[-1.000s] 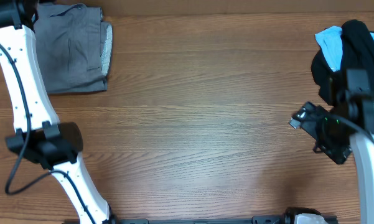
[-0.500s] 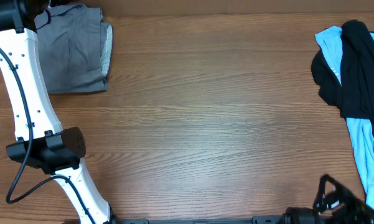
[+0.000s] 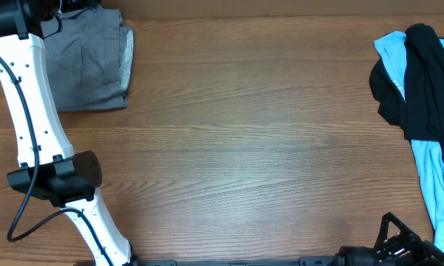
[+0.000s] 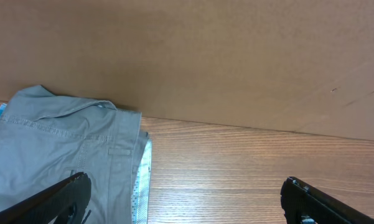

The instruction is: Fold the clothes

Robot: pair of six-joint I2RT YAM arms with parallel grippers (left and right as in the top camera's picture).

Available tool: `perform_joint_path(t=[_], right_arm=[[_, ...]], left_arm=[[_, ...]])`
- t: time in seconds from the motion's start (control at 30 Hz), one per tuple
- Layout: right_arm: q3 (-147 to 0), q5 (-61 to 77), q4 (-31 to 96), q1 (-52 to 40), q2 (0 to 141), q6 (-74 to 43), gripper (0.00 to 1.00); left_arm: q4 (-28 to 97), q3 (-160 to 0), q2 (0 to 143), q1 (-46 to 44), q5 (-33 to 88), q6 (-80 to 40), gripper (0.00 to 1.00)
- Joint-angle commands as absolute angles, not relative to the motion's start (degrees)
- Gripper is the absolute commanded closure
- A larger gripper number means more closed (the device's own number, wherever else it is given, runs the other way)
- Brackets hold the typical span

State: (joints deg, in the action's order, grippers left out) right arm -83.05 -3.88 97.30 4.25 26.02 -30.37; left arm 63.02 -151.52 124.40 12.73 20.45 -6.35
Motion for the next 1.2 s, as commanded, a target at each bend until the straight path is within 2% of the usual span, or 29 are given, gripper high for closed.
perform_joint_path(t=[0.0,0.3,0.63,0.87,1.17], right_arm=[[-83.3,-4.6,97.0,4.5,25.8,-30.0,0.00],[-83.3,-5.2,96.1,3.8,25.7,-29.9,0.00],[-75.8,-13.5,83.5,-1.6,21.3,-26.7,0.00],[-61.0,-13.2,67.7,-1.7,15.2,-19.2,0.00],[-38.5,-11.6,41.6,-3.7,7.0,-18.8,0.00]], left_arm=[[63.0,-151.7,125.0,12.7,21.5,-7.3,0.00],[63.0,-151.7,125.0,12.7,21.5,-7.3,0.00],[63.0,-151.7,125.0,12.7,21.5,-7.3,0.00],[63.0,-151.7,125.0,12.7,21.5,-7.3,0.00],[63.0,-151.7,125.0,12.7,21.5,-7.3,0.00]])
